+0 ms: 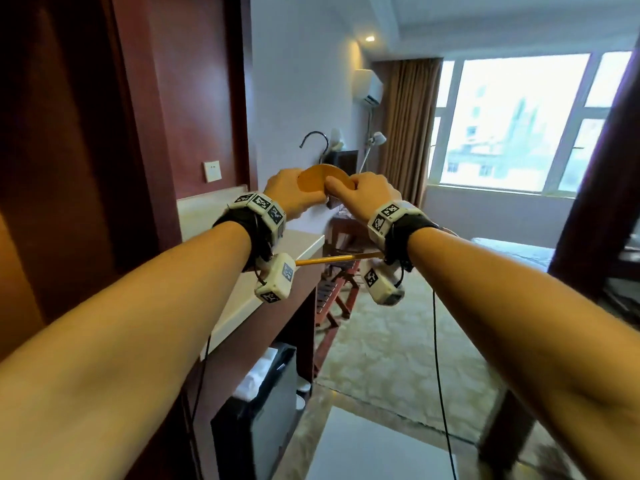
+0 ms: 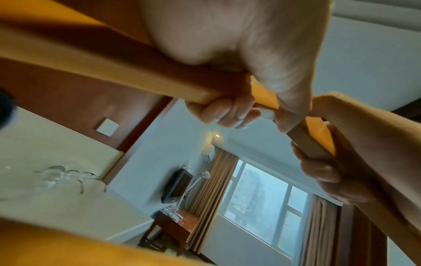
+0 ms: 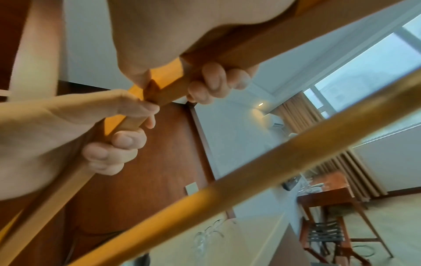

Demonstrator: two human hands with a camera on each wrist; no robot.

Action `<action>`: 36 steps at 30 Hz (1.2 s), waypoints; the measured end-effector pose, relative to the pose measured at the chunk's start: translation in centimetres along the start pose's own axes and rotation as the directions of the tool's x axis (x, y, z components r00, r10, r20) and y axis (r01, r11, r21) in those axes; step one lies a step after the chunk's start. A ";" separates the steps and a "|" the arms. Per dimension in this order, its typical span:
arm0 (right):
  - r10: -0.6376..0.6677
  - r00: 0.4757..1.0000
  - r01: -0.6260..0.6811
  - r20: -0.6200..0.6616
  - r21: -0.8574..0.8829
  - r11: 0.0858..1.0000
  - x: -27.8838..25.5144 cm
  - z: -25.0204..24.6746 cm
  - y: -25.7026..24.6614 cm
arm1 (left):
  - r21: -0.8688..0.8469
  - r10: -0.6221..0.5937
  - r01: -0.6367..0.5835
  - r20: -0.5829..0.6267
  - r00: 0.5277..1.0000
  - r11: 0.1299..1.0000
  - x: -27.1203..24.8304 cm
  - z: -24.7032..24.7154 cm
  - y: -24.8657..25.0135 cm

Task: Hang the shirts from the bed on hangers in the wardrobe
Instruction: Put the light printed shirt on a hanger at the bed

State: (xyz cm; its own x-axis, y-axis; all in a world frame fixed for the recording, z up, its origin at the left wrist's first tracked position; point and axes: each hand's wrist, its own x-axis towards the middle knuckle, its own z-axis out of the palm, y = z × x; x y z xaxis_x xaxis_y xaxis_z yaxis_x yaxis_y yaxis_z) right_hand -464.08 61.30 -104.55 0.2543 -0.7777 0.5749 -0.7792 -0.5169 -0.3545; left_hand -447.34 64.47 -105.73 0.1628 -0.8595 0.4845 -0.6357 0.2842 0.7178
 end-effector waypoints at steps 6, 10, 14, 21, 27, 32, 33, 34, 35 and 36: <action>-0.166 0.980 0.148 0.115 0.151 0.977 -2.7 -2.5 8.1 | 0.112 -0.076 0.099 -0.191 0.979 0.989 -5.8 6.6 7.1; -0.124 0.989 0.109 0.077 0.178 0.978 1.8 -3.2 14.6 | 0.155 -0.051 0.067 -0.103 0.993 0.986 -0.1 12.4 8.0; -0.130 0.990 0.120 0.054 0.162 0.980 5.2 -4.1 20.5 | 0.124 0.003 0.003 -0.049 0.999 0.992 5.9 17.6 8.0; -0.005 0.999 -0.002 0.046 0.137 0.991 12.7 -1.7 29.7 | 0.027 0.043 -0.044 0.056 0.998 0.999 16.4 25.7 5.9; 0.058 0.998 -0.061 0.021 0.170 0.983 22.2 4.6 37.1 | -0.033 0.056 -0.053 0.110 0.992 0.998 27.8 31.7 0.2; 0.096 0.994 -0.106 0.055 0.208 0.972 31.7 9.5 41.5 | -0.089 0.057 -0.042 0.179 0.982 0.995 38.6 35.3 -4.6; 0.106 0.992 -0.118 0.065 0.213 0.970 33.5 10.3 42.2 | -0.086 0.066 -0.050 0.198 0.978 0.995 40.8 35.8 -5.3; 0.112 0.991 -0.125 0.070 0.217 0.968 35.4 11.1 43.0 | -0.084 0.072 -0.055 0.212 0.975 0.995 43.1 36.3 -6.1; 0.116 0.990 -0.130 0.074 0.218 0.967 37.2 11.9 43.7 | -0.088 0.071 -0.052 0.227 0.971 0.995 45.3 37.0 -6.9; 0.120 0.990 -0.135 0.079 0.218 0.966 38.8 12.7 44.5 | -0.096 0.069 -0.047 0.239 0.969 0.994 47.3 37.6 -7.6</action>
State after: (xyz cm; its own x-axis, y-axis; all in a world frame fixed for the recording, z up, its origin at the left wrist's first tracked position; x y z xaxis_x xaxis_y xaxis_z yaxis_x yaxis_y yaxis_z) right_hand -481.58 3.58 -107.39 0.2030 -0.8600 0.4682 -0.6623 -0.4728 -0.5812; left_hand -463.19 5.71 -107.09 -0.0668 -0.9145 0.3991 -0.5674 0.3638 0.7387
